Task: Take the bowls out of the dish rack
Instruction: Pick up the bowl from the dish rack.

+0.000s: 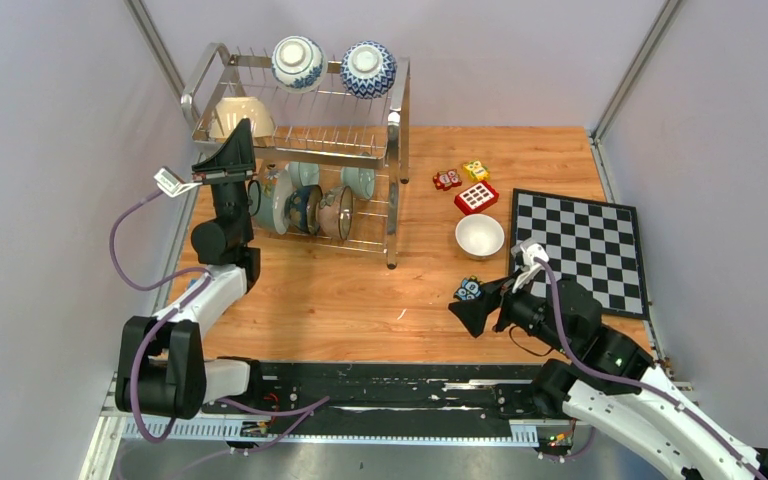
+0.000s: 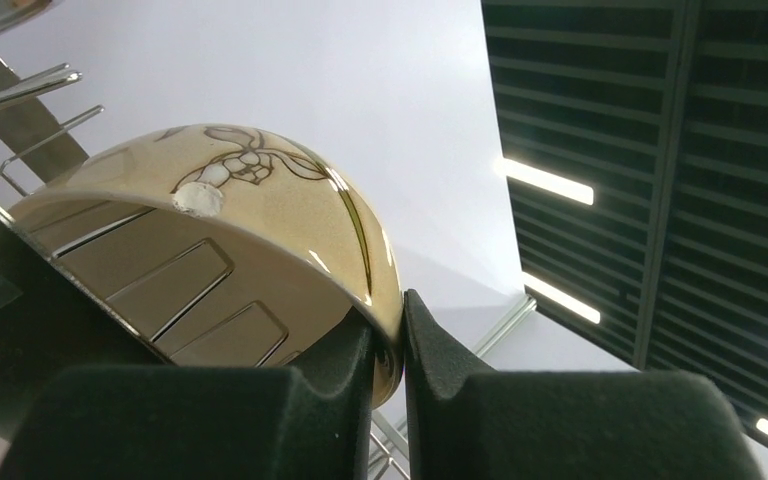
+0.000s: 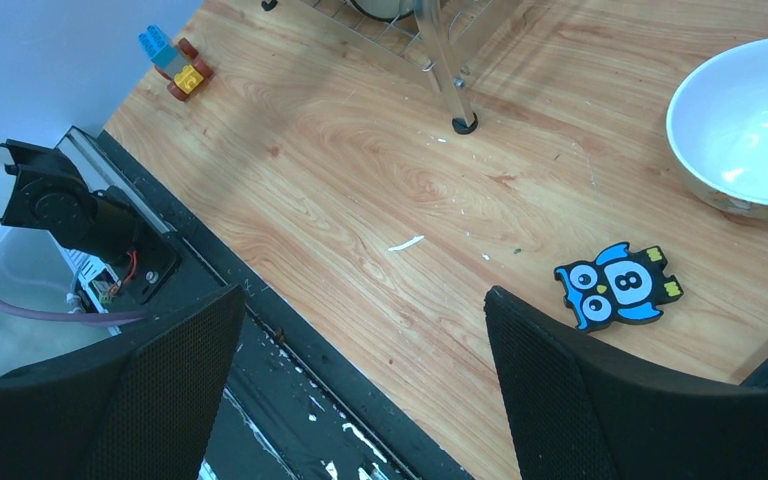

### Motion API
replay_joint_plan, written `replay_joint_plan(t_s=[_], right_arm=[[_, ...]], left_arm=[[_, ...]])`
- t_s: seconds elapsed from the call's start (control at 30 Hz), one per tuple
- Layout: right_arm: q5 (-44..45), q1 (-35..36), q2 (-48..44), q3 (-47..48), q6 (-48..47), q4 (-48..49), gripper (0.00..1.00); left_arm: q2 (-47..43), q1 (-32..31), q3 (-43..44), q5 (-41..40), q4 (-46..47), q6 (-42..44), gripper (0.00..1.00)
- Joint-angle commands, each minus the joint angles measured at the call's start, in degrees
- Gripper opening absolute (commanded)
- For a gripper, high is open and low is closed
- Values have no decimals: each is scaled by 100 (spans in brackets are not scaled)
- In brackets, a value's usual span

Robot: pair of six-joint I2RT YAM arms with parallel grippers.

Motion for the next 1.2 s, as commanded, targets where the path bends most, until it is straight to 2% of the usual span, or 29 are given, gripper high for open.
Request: replay_joint_plan(t_s=[0.0,0.53,0.83,1.17], right_arm=[[75,57,-155,134,71,-81,93],[194,50,-392,74,203,-148,93],[214,53,-552,43,230,-236,93],[272,59,-493,114,101,-256,93]], left_arm=[[33,56,363,251,105,88,0],[-129,93,579,330,222,-9,0],[327,136,1077,469,813,-208,0],[366,136,1702,846,643,-246,0]])
